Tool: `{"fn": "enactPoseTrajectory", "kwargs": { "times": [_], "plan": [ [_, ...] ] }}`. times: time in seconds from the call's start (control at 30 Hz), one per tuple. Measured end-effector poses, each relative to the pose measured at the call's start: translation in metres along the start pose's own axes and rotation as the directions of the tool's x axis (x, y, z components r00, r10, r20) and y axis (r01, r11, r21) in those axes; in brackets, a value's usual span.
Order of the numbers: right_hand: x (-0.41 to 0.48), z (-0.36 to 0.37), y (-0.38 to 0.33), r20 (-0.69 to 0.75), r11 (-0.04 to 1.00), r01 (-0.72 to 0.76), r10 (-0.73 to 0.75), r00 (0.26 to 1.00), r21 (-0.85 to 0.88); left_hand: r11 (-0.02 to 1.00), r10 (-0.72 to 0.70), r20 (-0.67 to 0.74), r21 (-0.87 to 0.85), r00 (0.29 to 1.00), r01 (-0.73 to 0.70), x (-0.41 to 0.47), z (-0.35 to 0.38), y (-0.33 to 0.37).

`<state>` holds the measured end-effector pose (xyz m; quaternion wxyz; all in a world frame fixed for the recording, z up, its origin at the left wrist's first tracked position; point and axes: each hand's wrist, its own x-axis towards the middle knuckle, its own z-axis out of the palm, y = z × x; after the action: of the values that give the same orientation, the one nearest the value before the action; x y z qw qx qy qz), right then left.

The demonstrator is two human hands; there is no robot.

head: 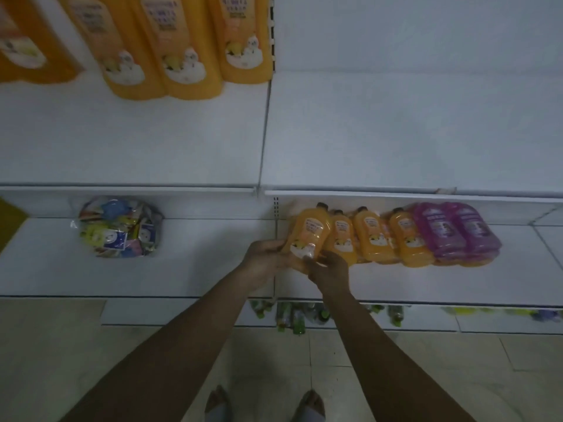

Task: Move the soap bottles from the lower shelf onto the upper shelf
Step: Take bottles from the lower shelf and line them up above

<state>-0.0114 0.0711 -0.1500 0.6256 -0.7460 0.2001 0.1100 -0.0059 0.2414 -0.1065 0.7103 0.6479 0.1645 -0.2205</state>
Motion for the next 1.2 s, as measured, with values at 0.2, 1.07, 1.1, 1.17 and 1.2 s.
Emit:
{"fn": "enactPoseTrajectory", "kwargs": {
  "times": [0.2, 1.07, 1.1, 1.17, 1.2],
  "plan": [
    [-0.102, -0.005, -0.02, 0.167, 0.967, 0.215, -0.191, 0.967, -0.139, 0.96, 0.19, 0.057, 0.199, 0.98, -0.198, -0.108, -0.042, 0.003],
    [-0.101, 0.022, -0.336, 0.166, 0.548, 0.785, -0.779, 0.605, -0.288, 0.469, 0.835, 0.013, 0.507, 0.551, -0.723, -0.167, -0.056, 0.272],
    [-0.089, 0.022, -0.339, 0.164, 0.55, 0.775, -0.772, 0.614, -0.31, 0.498, 0.811, 0.009, 0.513, 0.584, -0.7, -0.158, -0.053, 0.276],
    [-0.069, 0.024, -0.342, 0.161, 0.582, 0.747, -0.744, 0.649, -0.32, 0.528, 0.783, -0.005, 0.534, 0.622, -0.66, -0.14, -0.048, 0.282],
    [-0.063, 0.026, -0.343, 0.155, 0.602, 0.733, -0.729, 0.666, -0.317, 0.535, 0.778, -0.017, 0.542, 0.628, -0.648, -0.133, -0.046, 0.284]
  ]
}}
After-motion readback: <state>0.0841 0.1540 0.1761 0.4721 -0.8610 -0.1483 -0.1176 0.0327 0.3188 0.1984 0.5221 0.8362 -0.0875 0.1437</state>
